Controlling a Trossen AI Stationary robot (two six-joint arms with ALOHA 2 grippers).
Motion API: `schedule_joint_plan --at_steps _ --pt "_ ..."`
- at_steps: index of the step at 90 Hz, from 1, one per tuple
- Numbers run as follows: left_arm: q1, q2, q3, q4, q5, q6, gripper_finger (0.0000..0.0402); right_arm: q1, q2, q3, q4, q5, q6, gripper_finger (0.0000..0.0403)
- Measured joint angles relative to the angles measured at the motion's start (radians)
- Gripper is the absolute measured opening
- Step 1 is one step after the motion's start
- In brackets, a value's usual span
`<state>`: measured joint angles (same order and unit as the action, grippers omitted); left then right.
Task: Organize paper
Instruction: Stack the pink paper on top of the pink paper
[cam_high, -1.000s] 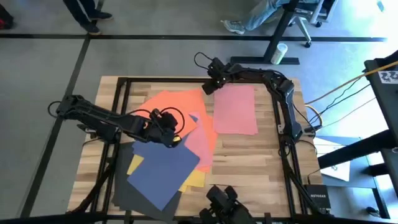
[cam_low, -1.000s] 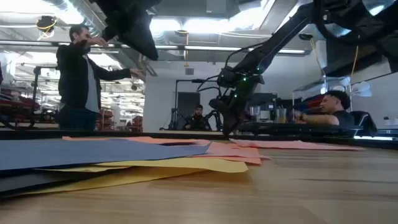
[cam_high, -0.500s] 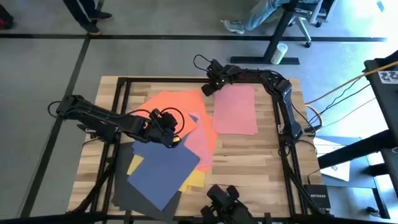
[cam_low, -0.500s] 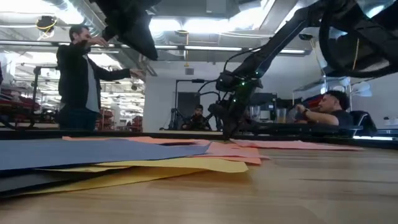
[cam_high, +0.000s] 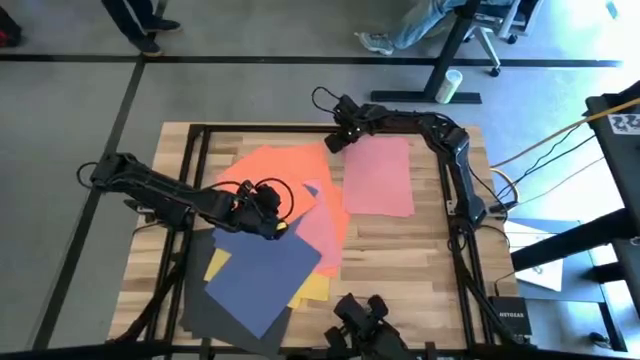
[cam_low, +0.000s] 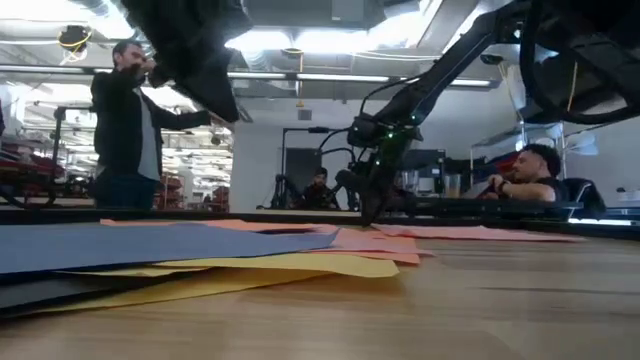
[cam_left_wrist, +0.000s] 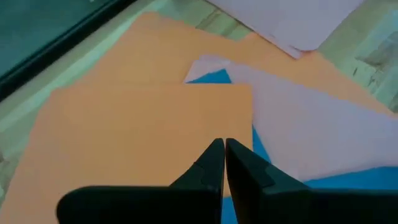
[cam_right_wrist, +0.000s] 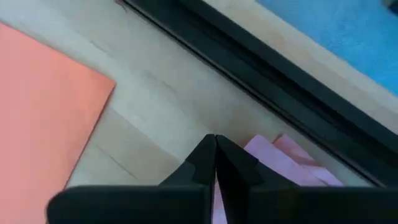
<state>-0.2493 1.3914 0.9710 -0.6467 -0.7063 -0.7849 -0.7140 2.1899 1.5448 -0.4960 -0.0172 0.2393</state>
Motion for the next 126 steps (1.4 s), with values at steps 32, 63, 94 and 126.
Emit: schedule_joint_plan --at_steps 32,63,94,126 --pt "0.0 0.0 0.0 0.009 0.0 0.007 0.0 -0.02 0.0 0.0 -0.001 -0.013 0.0 0.0" --pt "0.0 0.0 0.0 0.009 0.0 0.007 0.0 -0.024 0.003 0.024 -0.012 -0.007 -0.005 0.0" --pt "0.0 0.0 0.0 0.008 0.0 0.007 0.0 -0.048 0.003 0.032 -0.049 -0.016 -0.04 0.0" --pt "0.0 0.0 0.001 0.008 0.0 0.01 0.0 -0.02 -0.065 0.032 -0.061 -0.115 -0.215 0.0"
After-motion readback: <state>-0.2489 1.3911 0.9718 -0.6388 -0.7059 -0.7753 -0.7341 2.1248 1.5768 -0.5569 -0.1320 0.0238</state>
